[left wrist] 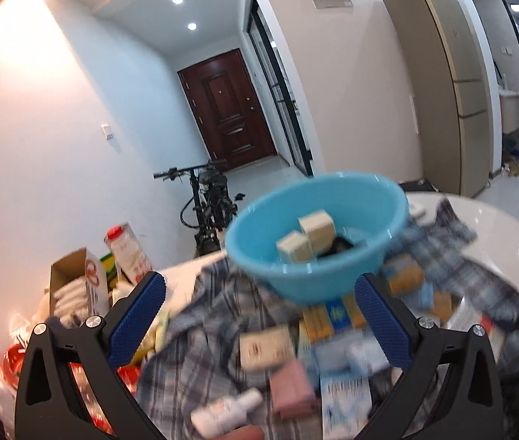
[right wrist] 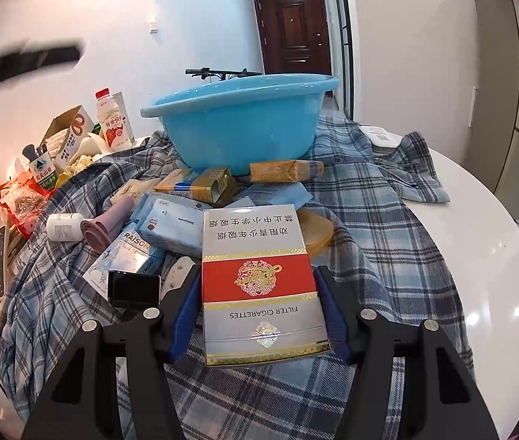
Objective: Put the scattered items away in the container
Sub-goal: 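Lower the right gripper onto the red-and-white cigarette pack and close on it, then grasp the black phone-like box with the left gripper while the right lifts the cigarette pack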
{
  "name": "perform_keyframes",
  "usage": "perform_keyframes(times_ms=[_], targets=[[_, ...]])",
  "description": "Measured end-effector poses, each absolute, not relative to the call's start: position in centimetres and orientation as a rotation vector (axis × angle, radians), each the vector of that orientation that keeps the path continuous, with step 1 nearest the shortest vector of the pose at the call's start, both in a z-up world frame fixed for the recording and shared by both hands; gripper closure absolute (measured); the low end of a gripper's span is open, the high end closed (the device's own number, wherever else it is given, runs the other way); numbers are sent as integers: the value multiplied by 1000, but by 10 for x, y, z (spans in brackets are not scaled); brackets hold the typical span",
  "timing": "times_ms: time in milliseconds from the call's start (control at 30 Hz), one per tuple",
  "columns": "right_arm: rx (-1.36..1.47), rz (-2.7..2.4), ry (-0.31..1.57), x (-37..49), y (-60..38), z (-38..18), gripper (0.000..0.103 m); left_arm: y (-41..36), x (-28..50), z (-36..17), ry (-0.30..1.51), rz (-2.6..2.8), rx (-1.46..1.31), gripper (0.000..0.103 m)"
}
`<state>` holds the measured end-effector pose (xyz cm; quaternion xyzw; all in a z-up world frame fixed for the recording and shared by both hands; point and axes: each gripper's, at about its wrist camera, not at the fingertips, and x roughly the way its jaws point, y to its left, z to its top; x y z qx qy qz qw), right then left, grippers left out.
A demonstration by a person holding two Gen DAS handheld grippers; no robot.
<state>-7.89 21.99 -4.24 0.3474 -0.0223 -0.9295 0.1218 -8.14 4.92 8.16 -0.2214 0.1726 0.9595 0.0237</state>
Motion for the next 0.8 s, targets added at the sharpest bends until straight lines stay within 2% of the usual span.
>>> perform_keyframes(times_ms=[233, 433, 800], targets=[[1020, -2747, -74, -68, 228, -46, 41, 61, -55, 26, 558, 2871, -793, 0], [1045, -2773, -93, -62, 240, -51, 41, 71, -57, -17, 476, 2773, -908, 0], [1055, -2780, -102, -60, 247, -54, 41, 73, -71, -49, 309, 2659, -1050, 1]])
